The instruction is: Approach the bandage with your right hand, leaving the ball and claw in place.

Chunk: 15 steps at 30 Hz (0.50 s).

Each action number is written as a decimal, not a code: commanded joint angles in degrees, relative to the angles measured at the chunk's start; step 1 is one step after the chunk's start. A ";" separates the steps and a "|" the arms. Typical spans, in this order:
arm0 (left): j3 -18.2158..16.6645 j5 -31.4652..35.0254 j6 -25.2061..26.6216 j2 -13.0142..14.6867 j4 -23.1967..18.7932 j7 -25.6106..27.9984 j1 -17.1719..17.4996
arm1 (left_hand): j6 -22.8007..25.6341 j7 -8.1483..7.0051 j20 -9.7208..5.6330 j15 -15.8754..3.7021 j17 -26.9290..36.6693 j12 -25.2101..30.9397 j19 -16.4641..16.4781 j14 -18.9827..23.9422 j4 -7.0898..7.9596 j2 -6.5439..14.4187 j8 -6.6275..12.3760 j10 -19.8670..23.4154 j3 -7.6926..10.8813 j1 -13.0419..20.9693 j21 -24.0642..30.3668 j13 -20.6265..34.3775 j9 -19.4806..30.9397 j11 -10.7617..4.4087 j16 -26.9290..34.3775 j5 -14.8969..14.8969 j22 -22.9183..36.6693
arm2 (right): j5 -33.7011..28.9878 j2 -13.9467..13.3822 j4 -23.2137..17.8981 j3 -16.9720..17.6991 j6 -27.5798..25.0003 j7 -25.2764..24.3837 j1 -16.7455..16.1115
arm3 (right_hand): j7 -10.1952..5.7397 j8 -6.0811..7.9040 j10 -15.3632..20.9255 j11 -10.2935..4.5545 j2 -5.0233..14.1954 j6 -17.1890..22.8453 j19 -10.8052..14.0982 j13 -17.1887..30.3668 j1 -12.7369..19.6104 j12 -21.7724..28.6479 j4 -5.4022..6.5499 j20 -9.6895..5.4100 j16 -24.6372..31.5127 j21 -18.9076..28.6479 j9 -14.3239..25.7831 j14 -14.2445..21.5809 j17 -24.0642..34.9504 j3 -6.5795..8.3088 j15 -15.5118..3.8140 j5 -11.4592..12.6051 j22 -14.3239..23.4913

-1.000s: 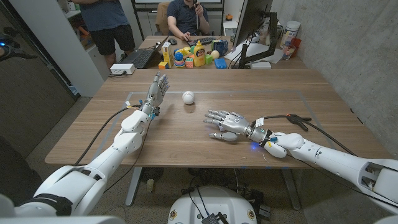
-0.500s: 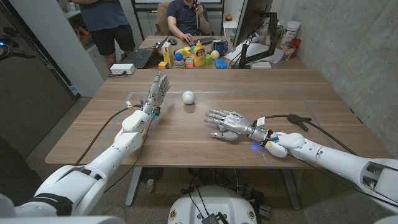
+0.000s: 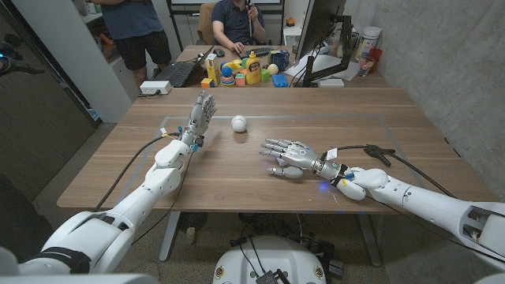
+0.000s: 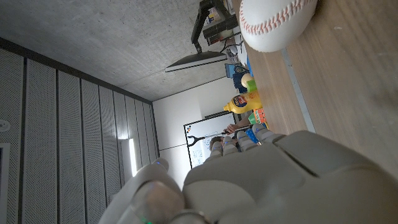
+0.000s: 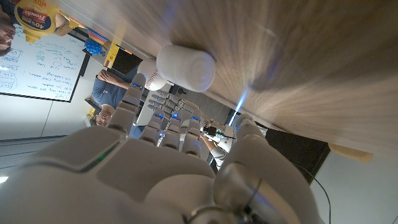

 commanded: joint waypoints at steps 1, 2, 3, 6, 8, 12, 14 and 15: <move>-0.05 -0.10 0.07 0.19 -0.41 -0.04 0.29 | -11.83 -0.24 -0.43 -0.13 0.13 0.26 0.15 -8.74 0.27 7.72 0.34 -10.69 -0.25 -0.05 0.11 0.23 0.32 -0.38 0.05 0.21 0.14 | -0.21 -0.22 -0.62 0.42 -0.19 0.14 -0.46 | 0.28 -0.12 0.54 0.10 0.01 0.46 0.47 0.09 0.34 0.35 -0.25 -0.34 0.37 -0.05 0.30 0.48 0.15 -0.13 -0.07 -0.15 -0.08; -0.02 -0.05 0.08 0.23 -0.37 -0.08 0.26 | -11.83 -0.22 -0.40 -0.15 0.13 0.27 0.14 -8.73 0.27 7.72 0.34 -10.66 -0.26 -0.04 0.11 0.23 0.32 -0.35 0.05 0.21 0.14 | -0.24 -0.23 -0.69 0.44 -0.24 0.23 -0.49 | 0.29 -0.13 0.52 0.13 0.02 0.46 0.47 0.09 0.34 0.34 -0.24 -0.35 0.36 -0.06 0.30 0.47 0.15 -0.13 -0.07 -0.15 -0.08; -0.04 -0.09 0.09 0.21 -0.32 -0.10 0.24 | -11.84 -0.23 -0.42 -0.18 0.13 0.26 0.12 -8.74 0.27 7.72 0.34 -10.68 -0.26 -0.04 0.10 0.23 0.32 -0.37 0.05 0.21 0.14 | -0.15 -0.25 -0.78 0.48 -0.27 0.42 -0.55 | 0.28 -0.12 0.52 0.13 0.03 0.48 0.45 0.09 0.33 0.33 -0.24 -0.31 0.36 -0.07 0.30 0.49 0.15 -0.13 -0.05 -0.15 -0.08; -0.06 -0.15 -0.01 0.16 -0.03 -0.32 0.11 | -11.84 -0.22 -0.48 -0.15 0.13 0.26 0.15 -8.73 0.27 7.73 0.34 -10.67 -0.27 -0.04 0.11 0.23 0.32 -0.38 0.04 0.22 0.14 | -0.25 -0.20 -0.77 0.48 -0.28 0.47 -0.55 | 0.29 -0.12 0.51 0.21 0.06 0.49 0.40 0.09 0.31 0.32 -0.22 -0.42 0.36 -0.12 0.31 0.52 0.16 -0.14 -0.08 -0.15 -0.08; -0.07 -0.18 -0.08 0.14 0.11 -0.43 0.06 | -11.88 -0.27 -0.45 -0.17 0.13 0.25 0.11 -8.74 0.27 7.73 0.32 -10.70 -0.27 -0.04 0.09 0.23 0.32 -0.38 0.04 0.22 0.13 | -0.29 -0.14 -0.71 0.47 -0.20 0.41 -0.53 | 0.31 -0.13 0.52 0.20 0.07 0.50 0.40 0.10 0.30 0.31 -0.21 -0.46 0.37 -0.14 0.31 0.60 0.16 -0.14 -0.02 -0.15 -0.08; -0.11 -0.22 -0.15 0.13 0.27 -0.49 0.00 | -11.86 -0.22 -0.47 -0.15 0.13 0.24 0.12 -8.76 0.27 7.73 0.33 -10.73 -0.29 -0.04 0.10 0.23 0.32 -0.38 0.03 0.22 0.13 | -0.13 -0.05 -0.74 0.51 -0.15 0.64 -0.55 | 0.32 -0.12 0.70 0.46 0.11 0.55 0.35 0.10 0.26 0.35 -0.17 -0.62 0.35 -0.19 0.32 0.62 0.16 -0.15 0.02 -0.16 -0.09; -0.11 -0.24 -0.18 0.12 0.42 -0.62 -0.07 | -11.89 -0.23 -0.46 -0.15 0.13 0.25 0.12 -8.75 0.27 7.72 0.32 -10.69 -0.30 -0.04 0.10 0.23 0.32 -0.38 0.03 0.23 0.13 | -0.41 0.01 -0.69 0.43 -0.19 0.53 -0.47 | 0.34 -0.12 0.74 0.34 0.13 0.55 0.36 0.10 0.24 0.35 -0.16 -0.62 0.36 -0.20 0.32 0.70 0.17 -0.16 -0.06 -0.16 -0.09; -0.13 -0.25 -0.25 0.08 0.48 -0.62 -0.09 | -11.87 -0.23 -0.46 -0.15 0.13 0.26 0.13 -8.74 0.27 7.72 0.33 -10.68 -0.30 -0.04 0.10 0.23 0.32 -0.36 0.03 0.23 0.13 | -0.29 0.05 -0.69 0.46 -0.21 0.63 -0.49 | 0.34 -0.12 0.75 0.24 0.14 0.55 0.38 0.10 0.23 0.35 -0.15 -0.65 0.35 -0.20 0.33 0.69 0.17 -0.16 -0.04 -0.16 -0.09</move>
